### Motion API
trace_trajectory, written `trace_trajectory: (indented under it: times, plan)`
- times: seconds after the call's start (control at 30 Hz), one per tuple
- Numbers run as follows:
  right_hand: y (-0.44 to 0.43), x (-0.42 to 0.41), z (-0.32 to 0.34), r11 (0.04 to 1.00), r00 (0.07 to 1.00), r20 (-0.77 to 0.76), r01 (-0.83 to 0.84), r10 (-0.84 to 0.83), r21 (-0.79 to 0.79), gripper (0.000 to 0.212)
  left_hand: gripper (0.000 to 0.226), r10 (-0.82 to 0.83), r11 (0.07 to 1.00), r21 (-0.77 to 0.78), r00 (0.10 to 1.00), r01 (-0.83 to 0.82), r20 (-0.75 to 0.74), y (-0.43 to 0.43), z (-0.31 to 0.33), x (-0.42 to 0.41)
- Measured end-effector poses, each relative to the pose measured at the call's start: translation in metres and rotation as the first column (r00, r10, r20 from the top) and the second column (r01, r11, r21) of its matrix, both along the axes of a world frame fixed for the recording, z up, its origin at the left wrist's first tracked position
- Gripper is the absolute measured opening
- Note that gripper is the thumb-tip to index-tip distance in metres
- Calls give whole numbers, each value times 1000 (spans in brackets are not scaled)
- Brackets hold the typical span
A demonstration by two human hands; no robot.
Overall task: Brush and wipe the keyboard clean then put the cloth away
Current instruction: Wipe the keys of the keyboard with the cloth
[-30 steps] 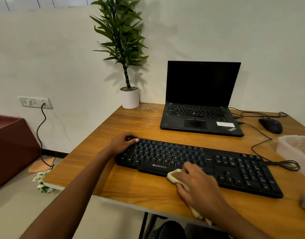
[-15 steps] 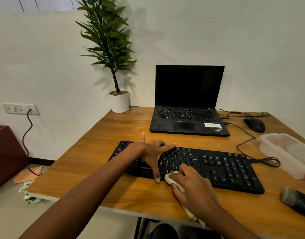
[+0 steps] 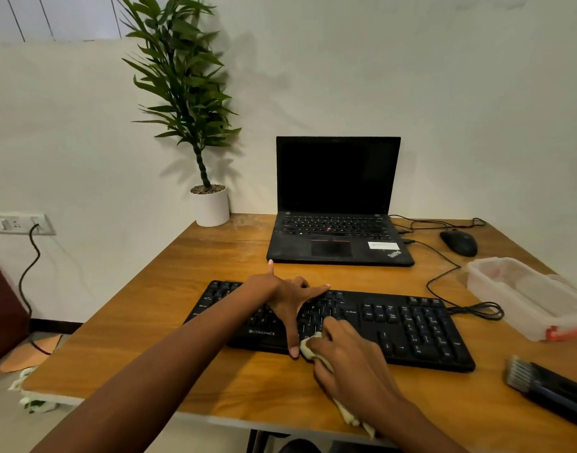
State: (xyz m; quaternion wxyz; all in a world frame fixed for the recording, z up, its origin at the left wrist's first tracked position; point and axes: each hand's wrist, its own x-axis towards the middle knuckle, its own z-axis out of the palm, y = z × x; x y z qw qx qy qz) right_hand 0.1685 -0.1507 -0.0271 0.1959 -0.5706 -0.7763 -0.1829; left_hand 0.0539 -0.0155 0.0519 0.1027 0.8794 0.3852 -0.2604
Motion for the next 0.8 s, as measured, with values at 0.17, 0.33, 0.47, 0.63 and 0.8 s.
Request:
trace_trajectory:
  times: [0.17, 0.33, 0.47, 0.63, 0.8]
  plan:
    - [-20, 44, -4, 1000, 998, -64, 21, -21, 10, 37, 132, -10, 999, 45, 999, 12, -31, 1, 0, -1]
    - [-39, 78, -3, 996, 983, -159, 91, -90, -5, 41, 132, -11, 999, 37, 1000, 11, -9, 0, -2, 3]
    - [-20, 42, -4, 999, 995, -93, -31, 32, 17, 38, 133, -4, 999, 50, 1000, 3, 6, 1, -3, 0]
    - [8, -1, -5, 995, 995, -13, -101, 101, 27, 26, 133, -21, 996, 86, 1000, 20, 17, 1, -6, -1]
    - [4, 7, -7, 997, 997, -22, -71, 71, 2, 23, 132, -14, 997, 77, 1000, 15, -12, -1, -3, 0]
